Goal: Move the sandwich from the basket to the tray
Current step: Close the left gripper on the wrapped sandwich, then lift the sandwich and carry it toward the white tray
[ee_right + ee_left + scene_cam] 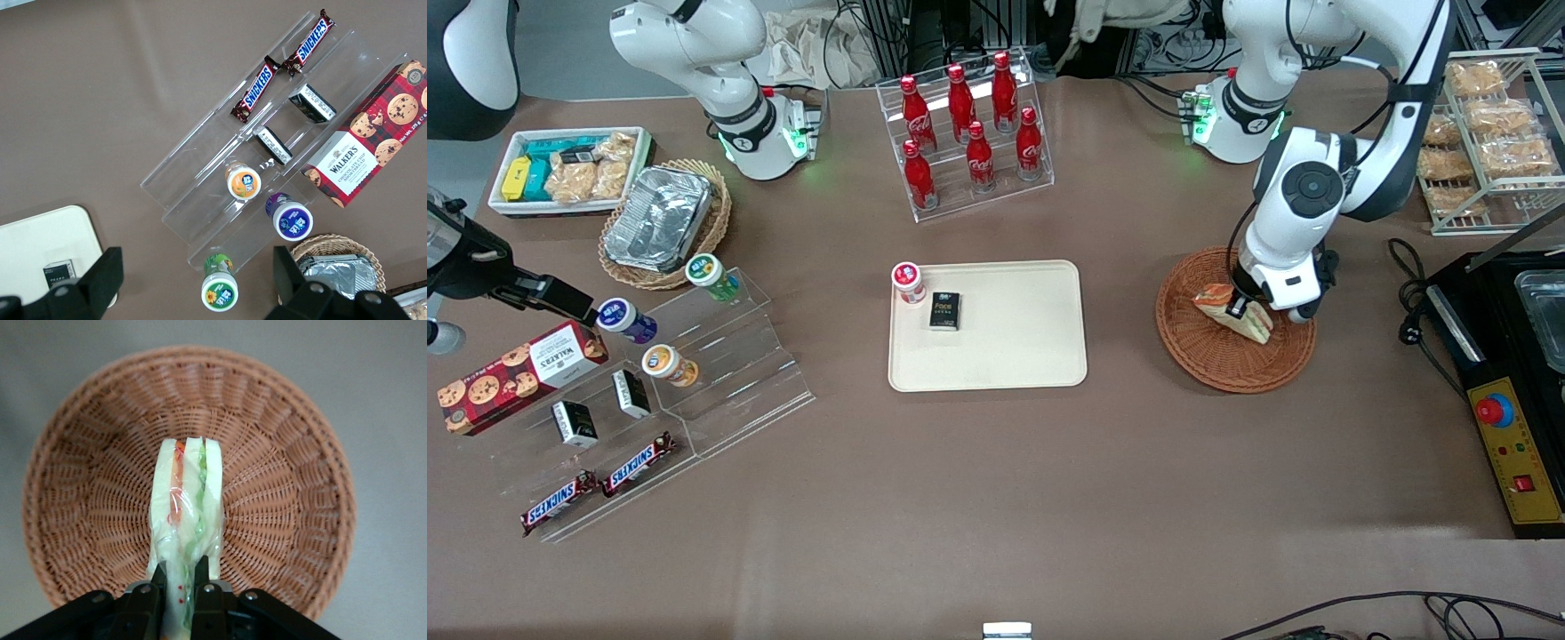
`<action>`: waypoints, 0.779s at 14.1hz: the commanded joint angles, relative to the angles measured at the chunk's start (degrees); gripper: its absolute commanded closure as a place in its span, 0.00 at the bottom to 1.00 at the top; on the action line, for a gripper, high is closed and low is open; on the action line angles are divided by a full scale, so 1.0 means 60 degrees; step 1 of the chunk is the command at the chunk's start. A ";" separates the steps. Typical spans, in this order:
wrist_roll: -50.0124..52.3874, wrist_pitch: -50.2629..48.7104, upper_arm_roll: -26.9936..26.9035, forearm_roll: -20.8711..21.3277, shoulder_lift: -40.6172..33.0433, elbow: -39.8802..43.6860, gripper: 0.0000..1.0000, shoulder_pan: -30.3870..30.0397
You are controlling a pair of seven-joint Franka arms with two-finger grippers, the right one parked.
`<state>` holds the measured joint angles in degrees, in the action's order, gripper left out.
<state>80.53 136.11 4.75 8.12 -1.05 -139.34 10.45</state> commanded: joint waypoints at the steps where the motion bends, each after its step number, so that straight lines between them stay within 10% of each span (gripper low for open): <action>1: 0.0304 -0.1804 -0.0016 0.0024 -0.0235 0.1304 1.00 0.0118; 11: -0.3222 -0.6219 -0.0016 -0.1440 -0.0176 0.5496 1.00 0.0118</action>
<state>66.75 101.59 4.86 1.42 -2.86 -110.18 10.90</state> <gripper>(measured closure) 0.855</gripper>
